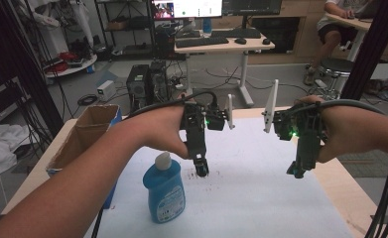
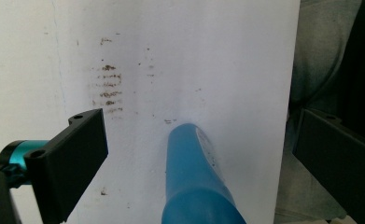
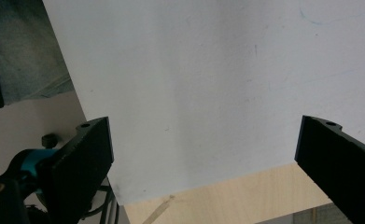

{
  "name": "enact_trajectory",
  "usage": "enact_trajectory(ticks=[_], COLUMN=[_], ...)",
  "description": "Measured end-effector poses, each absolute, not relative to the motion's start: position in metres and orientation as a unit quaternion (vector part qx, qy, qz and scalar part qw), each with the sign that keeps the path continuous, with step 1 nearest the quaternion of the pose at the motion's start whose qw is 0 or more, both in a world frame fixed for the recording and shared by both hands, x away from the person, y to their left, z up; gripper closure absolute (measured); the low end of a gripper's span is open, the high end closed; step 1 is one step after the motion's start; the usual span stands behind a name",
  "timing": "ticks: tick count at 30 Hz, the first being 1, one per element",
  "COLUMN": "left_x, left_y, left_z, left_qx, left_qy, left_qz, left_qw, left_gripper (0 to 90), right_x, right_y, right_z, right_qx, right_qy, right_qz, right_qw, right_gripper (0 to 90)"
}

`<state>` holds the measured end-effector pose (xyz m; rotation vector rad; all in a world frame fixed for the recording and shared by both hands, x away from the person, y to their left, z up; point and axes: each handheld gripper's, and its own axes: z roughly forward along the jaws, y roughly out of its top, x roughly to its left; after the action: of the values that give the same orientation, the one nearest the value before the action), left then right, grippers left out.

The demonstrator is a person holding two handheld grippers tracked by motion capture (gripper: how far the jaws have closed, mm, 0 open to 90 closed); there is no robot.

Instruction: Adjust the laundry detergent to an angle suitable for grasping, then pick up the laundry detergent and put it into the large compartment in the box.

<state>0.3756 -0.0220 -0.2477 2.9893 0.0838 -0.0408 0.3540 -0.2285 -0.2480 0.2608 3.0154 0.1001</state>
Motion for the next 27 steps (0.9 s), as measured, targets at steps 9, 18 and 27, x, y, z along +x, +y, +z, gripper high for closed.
enact_trajectory(ticks=[9,18,27], left_x=[0.376,0.375,0.373], left_y=[-0.014,-0.016,-0.017], left_z=[-0.248,-0.248,-0.249], left_qx=[0.996,0.996,0.996], left_qy=[0.037,0.033,0.032], left_qz=[-0.012,-0.014,-0.013], left_qw=[0.083,0.081,0.081], left_gripper=[3.1,3.2,3.1], right_x=[0.355,0.354,0.353], right_y=[-0.221,-0.219,-0.217], right_z=[-0.249,-0.251,-0.253], right_qx=[0.075,0.069,0.067], right_qy=[0.995,0.996,0.996], right_qz=[0.033,0.033,0.035], right_qw=[0.053,0.053,0.048], right_gripper=[3.4,3.4,3.4])
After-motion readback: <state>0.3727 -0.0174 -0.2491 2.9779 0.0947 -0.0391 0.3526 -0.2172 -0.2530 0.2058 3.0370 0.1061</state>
